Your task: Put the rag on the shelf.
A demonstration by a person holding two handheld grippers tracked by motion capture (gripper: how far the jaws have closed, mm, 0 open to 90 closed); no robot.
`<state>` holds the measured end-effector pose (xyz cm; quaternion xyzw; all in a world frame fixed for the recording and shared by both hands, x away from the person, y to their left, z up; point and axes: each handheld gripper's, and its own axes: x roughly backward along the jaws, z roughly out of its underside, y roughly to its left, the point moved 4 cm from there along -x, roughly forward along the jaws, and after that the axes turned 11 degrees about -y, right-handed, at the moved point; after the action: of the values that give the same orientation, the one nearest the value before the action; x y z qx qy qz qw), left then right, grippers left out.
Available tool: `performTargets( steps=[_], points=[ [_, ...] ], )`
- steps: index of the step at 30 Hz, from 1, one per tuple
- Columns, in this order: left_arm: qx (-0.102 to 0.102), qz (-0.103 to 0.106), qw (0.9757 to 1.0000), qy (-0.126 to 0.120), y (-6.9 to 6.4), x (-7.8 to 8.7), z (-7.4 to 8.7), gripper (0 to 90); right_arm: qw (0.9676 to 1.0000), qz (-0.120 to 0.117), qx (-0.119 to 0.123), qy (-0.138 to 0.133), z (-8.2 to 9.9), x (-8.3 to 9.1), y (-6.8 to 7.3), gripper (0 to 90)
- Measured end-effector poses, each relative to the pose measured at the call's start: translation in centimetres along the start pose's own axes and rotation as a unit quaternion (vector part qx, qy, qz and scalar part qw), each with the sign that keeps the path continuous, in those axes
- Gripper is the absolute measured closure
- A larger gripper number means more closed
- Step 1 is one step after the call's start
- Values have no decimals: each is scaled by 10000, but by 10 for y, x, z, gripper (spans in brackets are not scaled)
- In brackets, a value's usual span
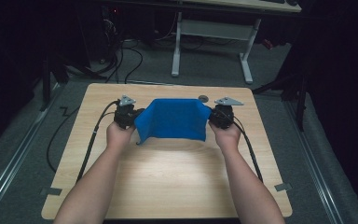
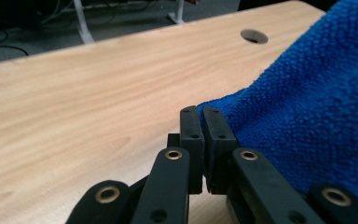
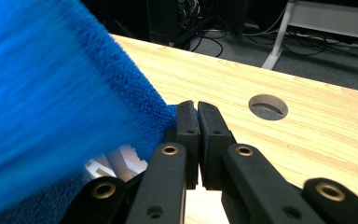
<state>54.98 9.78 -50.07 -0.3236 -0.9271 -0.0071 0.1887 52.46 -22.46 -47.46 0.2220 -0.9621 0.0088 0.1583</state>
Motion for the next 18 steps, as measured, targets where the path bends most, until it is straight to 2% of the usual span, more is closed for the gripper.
performTargets(
  steps=[6,10,14,18],
  points=[
    [157,64,9996,215,-1,-7,15,879,9998,3,-24,185,15,-1,0,888],
    [225,101,9994,253,-2,-10,18,876,9999,-8,-14,161,21,0,0,888],
    [272,106,9991,307,-3,-12,20,875,9997,-2,-70,248,28,0,-1,888],
    [305,147,9987,370,-4,-14,23,873,9995,5,-1,310,32,0,0,888]
  ],
)
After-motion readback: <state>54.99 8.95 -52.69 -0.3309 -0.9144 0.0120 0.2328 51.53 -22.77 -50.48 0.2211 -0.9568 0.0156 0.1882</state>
